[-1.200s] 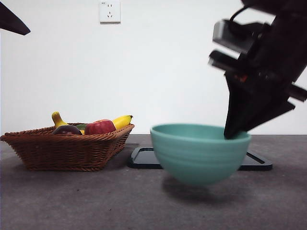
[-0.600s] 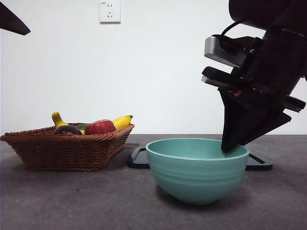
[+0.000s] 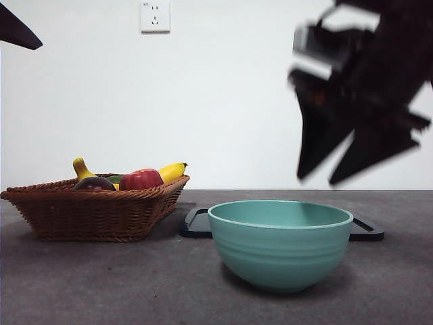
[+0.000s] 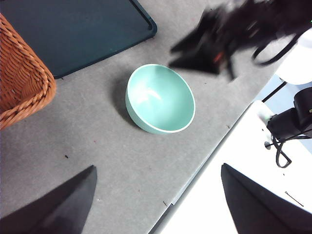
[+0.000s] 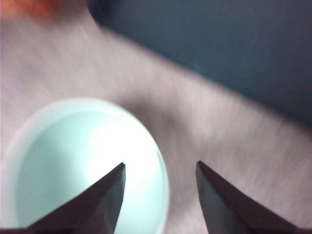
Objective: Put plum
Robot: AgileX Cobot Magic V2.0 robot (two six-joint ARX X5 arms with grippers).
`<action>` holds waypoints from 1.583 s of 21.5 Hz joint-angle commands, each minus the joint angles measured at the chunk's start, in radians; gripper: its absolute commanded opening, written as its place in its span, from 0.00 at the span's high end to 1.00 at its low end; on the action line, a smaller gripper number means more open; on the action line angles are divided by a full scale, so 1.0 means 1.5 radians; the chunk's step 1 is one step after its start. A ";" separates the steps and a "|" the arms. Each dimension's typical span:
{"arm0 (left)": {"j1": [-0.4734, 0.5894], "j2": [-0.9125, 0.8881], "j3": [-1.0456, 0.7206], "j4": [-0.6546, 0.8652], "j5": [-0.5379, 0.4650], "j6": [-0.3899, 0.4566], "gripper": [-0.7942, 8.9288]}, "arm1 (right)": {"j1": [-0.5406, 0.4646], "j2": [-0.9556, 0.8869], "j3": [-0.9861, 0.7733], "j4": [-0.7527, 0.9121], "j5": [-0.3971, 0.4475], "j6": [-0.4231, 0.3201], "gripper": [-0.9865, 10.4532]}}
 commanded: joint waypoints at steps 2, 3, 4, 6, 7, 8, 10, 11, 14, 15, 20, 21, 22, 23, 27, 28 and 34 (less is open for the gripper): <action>-0.004 0.004 0.009 0.003 0.003 0.006 0.50 | 0.006 -0.054 0.063 -0.060 -0.014 0.004 0.71; -0.004 0.004 0.009 0.004 0.003 0.006 0.50 | 0.006 -0.073 0.078 -0.085 -0.023 0.003 0.71; -0.004 0.004 0.009 0.004 0.003 0.006 0.50 | 0.006 -0.093 0.090 -0.108 -0.037 0.003 0.71; -0.004 0.004 0.009 0.004 0.003 0.006 0.50 | 0.006 -0.134 0.109 -0.148 -0.051 -0.001 0.71; -0.004 0.004 0.009 0.004 0.003 0.006 0.50 | 0.006 -0.155 0.111 -0.159 -0.062 -0.004 0.71; -0.004 0.004 0.009 0.004 0.003 0.006 0.50 | 0.006 -0.178 0.111 -0.173 -0.089 -0.004 0.71; -0.004 0.004 0.009 0.003 0.003 0.006 0.50 | 0.006 -0.214 0.111 -0.213 -0.134 -0.004 0.71; -0.004 0.004 0.009 0.003 0.003 0.006 0.50 | 0.006 -0.227 0.111 -0.235 -0.149 -0.004 0.71; -0.004 0.004 0.009 0.003 0.003 0.006 0.50 | 0.006 -0.261 0.111 -0.304 -0.174 -0.010 0.71; -0.004 0.004 0.009 0.003 0.003 0.006 0.50 | 0.007 -0.268 0.111 -0.318 -0.176 -0.011 0.71; -0.004 0.004 0.009 0.003 0.003 0.006 0.50 | 0.006 -0.279 0.111 -0.333 -0.174 -0.020 0.71; -0.004 0.004 0.009 0.003 0.003 0.006 0.50 | 0.006 -0.278 0.111 -0.333 -0.174 -0.023 0.71; -0.004 0.004 0.009 0.003 0.003 0.006 0.50 | 0.006 -0.278 0.111 -0.333 -0.174 -0.025 0.71; -0.004 0.004 0.009 0.003 0.003 0.006 0.50 | 0.006 -0.278 0.111 -0.332 -0.174 -0.025 0.71; -0.004 0.004 0.009 0.003 0.003 0.006 0.50 | 0.006 -0.278 0.111 -0.333 -0.174 -0.026 0.71; -0.004 0.004 0.009 0.003 0.003 0.006 0.50 | 0.006 -0.278 0.111 -0.333 -0.174 -0.026 0.71; -0.004 0.004 0.009 0.003 0.003 0.006 0.61 | 0.006 -0.278 0.111 -0.333 -0.174 -0.027 0.74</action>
